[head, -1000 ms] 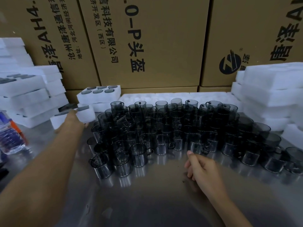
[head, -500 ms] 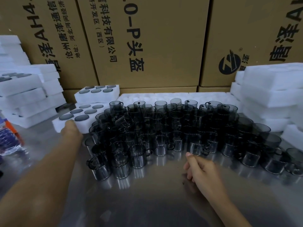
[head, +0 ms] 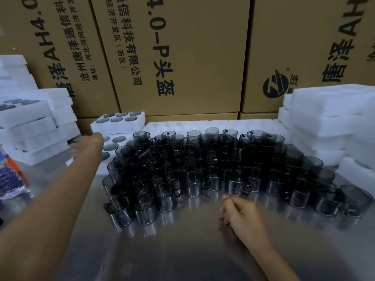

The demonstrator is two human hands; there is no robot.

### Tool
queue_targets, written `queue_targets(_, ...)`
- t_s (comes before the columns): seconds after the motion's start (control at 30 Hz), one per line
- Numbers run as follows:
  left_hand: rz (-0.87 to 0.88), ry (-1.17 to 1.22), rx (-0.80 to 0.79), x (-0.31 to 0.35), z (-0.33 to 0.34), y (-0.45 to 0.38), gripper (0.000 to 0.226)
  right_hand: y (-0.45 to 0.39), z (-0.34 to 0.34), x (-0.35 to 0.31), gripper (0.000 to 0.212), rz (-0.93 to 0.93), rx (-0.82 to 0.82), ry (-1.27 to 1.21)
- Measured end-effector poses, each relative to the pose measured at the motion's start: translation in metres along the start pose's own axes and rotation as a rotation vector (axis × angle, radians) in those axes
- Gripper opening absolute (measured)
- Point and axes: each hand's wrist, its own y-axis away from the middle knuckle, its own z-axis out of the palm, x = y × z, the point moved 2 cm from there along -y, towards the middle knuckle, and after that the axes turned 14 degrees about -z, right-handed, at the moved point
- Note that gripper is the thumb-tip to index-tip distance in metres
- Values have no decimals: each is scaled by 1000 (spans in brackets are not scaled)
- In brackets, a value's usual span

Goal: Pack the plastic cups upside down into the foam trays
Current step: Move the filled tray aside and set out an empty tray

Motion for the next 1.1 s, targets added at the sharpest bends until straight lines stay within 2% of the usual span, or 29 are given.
queue_targets(0.1,102,-134,15,24,4,25,57,1,0,0,45,10,-8,18)
queue_targets(0.2,333,-220,-6,28,26,76,47,2,0,-5,44,31,-20,38)
queue_targets(0.33,589,-395,-201,-9,75,170,56,7,-3,-18,41,46,-5,29)
queue_targets(0.5,728,-433,-498,-63,128,281,55,1,-33,-51,25,54,-196,175)
queue_targets(0.67,740,-329,-686,-74,151,361,42,-16,-114,-86,22,-93,-209,510)
queue_targets(0.73,732,-274,-720,-66,151,384,40,-24,-148,-92,17,-164,-140,799)
queue_targets(0.77,721,-262,-748,-63,150,395,40,-31,-168,-94,23,-176,-80,980)
queue_targets(0.83,714,-269,-800,-59,149,409,41,-47,-207,-99,42,-112,31,1241)
queue_targets(0.93,826,-309,-803,-59,144,422,45,-67,-266,-102,68,139,96,1436)
queue_targets(1.03,967,-387,-793,-64,140,426,50,-72,-308,-91,73,378,76,1517)
queue_targets(1.1,988,-425,-801,-67,140,425,52,-69,-323,-82,68,412,63,1535)
